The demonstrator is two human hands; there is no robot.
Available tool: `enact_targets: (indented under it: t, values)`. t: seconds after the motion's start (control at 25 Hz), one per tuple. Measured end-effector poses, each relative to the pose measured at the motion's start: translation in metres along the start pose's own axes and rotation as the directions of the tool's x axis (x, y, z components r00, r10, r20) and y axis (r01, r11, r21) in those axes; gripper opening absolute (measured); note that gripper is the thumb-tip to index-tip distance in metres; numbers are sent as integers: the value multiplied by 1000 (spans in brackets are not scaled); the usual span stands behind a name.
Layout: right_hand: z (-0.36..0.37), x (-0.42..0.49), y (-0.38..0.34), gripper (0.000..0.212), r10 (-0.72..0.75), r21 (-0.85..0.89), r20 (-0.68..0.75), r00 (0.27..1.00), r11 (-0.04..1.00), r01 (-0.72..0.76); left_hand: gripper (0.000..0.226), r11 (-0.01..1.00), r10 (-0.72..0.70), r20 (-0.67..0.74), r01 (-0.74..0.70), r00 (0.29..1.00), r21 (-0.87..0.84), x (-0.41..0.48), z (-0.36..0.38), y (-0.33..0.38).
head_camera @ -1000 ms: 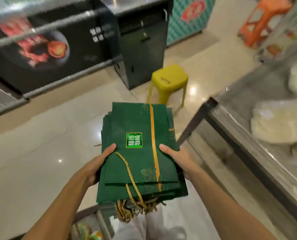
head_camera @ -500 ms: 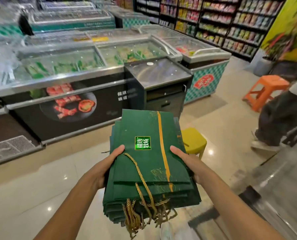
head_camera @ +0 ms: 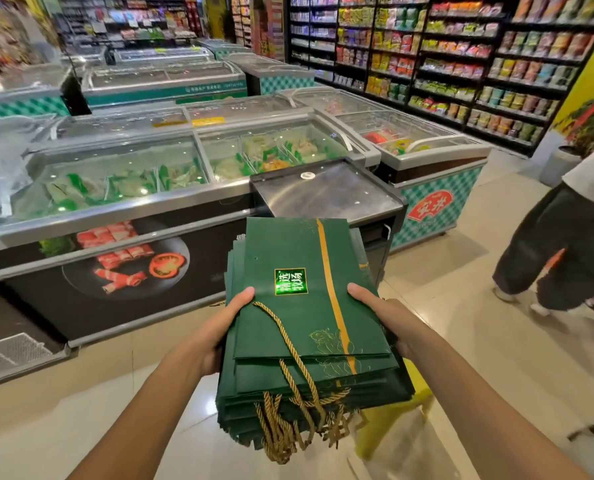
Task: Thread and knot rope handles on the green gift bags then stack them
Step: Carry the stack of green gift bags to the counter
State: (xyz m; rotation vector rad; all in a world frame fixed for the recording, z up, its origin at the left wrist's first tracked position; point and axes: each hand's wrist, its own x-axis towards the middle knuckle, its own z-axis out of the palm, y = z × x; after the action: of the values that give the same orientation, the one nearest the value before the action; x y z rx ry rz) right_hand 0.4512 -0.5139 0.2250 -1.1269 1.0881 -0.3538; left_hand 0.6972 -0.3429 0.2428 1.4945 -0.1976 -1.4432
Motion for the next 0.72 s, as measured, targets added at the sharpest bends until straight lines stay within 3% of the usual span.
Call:
enact_targets:
  t: [0.72]
  values:
    - [0,366,-210,68,18,-3,-63,998,1000,-18,72,998,-11,35,13,999,-58,340,-16,273]
